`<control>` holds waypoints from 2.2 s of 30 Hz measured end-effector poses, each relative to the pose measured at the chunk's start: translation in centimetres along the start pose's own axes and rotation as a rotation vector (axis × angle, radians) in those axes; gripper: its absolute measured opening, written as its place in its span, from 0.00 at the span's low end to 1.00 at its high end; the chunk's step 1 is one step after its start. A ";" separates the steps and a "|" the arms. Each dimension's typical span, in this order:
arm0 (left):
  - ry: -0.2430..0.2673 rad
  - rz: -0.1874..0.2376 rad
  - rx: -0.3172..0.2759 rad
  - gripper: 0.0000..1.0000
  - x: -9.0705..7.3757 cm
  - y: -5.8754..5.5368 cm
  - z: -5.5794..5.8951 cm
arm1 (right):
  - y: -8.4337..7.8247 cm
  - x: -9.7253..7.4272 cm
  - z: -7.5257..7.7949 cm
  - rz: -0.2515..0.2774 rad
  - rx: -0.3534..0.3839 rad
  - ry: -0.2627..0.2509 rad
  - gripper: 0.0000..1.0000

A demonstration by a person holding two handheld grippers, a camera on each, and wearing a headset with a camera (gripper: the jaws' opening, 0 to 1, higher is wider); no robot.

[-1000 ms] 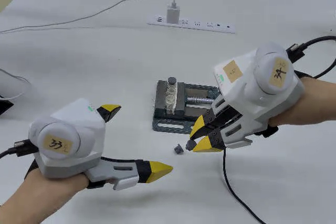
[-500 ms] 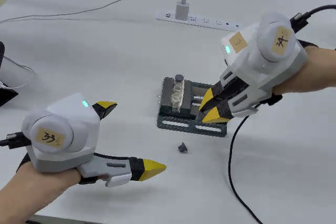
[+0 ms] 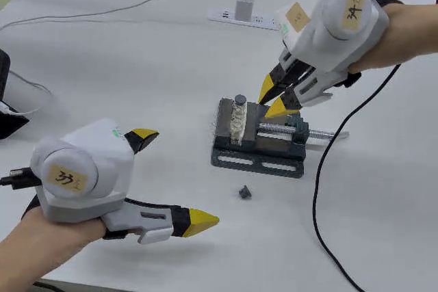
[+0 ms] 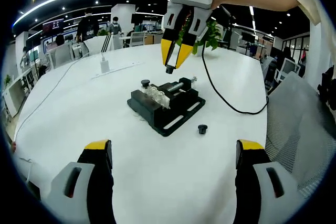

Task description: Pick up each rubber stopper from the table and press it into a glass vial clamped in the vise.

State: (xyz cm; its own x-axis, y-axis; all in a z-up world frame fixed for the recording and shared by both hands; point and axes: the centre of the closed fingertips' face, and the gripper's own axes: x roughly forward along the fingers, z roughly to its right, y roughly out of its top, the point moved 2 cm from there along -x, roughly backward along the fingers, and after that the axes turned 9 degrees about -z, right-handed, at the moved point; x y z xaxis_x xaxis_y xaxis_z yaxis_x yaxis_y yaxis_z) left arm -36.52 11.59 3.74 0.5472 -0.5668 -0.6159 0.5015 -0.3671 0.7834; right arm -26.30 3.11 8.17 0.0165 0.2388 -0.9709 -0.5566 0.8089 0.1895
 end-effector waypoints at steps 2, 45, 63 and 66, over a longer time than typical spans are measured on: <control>0.005 0.004 0.000 0.97 0.0 0.1 -0.2 | 0.0 0.1 0.2 -0.007 -0.024 0.005 0.05; 0.025 -0.003 -0.049 0.94 -0.2 -0.9 -1.1 | 0.9 3.6 2.0 -0.078 -0.123 0.110 0.05; 0.020 -0.002 -0.064 0.92 -0.2 -1.2 -1.0 | 1.2 3.9 2.1 -0.125 -0.080 0.125 0.05; 0.020 -0.002 -0.063 0.92 -0.1 -1.2 -1.0 | 1.0 4.0 2.5 -0.146 -0.047 0.129 0.05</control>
State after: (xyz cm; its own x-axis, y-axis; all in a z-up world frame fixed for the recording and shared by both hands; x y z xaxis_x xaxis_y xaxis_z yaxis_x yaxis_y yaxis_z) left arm -36.55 12.82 2.80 0.5592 -0.5513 -0.6192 0.5435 -0.3202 0.7759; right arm -24.73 6.19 4.89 -0.0050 0.0470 -0.9989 -0.5945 0.8030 0.0408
